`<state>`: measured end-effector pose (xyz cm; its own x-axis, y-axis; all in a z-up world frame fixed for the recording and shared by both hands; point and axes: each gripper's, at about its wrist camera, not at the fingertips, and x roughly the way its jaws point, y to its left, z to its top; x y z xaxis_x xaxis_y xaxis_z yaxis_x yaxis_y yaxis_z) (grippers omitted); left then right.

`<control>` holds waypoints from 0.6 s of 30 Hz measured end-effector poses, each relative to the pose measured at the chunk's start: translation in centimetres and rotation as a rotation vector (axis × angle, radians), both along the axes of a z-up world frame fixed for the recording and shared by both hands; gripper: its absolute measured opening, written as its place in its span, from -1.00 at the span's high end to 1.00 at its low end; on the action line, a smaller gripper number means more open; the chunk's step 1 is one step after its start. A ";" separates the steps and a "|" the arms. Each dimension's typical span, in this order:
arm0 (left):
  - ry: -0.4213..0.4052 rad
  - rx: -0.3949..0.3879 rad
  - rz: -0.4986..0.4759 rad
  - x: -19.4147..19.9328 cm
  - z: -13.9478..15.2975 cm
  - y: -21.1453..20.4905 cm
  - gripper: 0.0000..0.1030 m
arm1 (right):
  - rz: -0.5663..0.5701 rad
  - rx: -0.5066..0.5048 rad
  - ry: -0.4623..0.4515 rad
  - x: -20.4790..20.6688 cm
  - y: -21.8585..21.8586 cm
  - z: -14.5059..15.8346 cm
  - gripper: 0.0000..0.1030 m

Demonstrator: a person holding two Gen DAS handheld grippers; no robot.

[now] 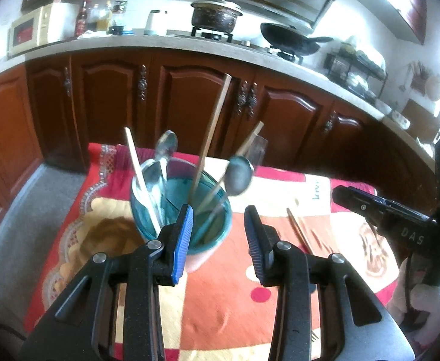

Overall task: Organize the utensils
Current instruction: 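Move both open grippers back over the last chopsticks and fork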

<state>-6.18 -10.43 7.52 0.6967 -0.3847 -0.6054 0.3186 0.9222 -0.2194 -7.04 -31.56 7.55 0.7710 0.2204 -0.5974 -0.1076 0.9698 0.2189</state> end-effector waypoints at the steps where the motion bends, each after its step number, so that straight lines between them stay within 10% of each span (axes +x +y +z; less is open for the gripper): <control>1: 0.003 0.006 -0.008 -0.3 -0.2 -0.4 0.32 | -0.008 0.002 0.004 -0.5 -0.4 -0.2 0.30; 18: 0.140 0.040 -0.146 -3.0 -4.4 -5.4 0.32 | -0.110 -0.006 0.133 -6.7 -7.2 -5.6 0.29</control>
<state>-9.14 -15.88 3.16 0.5428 -0.4495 -0.7094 0.4188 0.8771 -0.2353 -13.74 -38.80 1.98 0.7043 0.1349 -0.6969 0.0292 0.9754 0.2183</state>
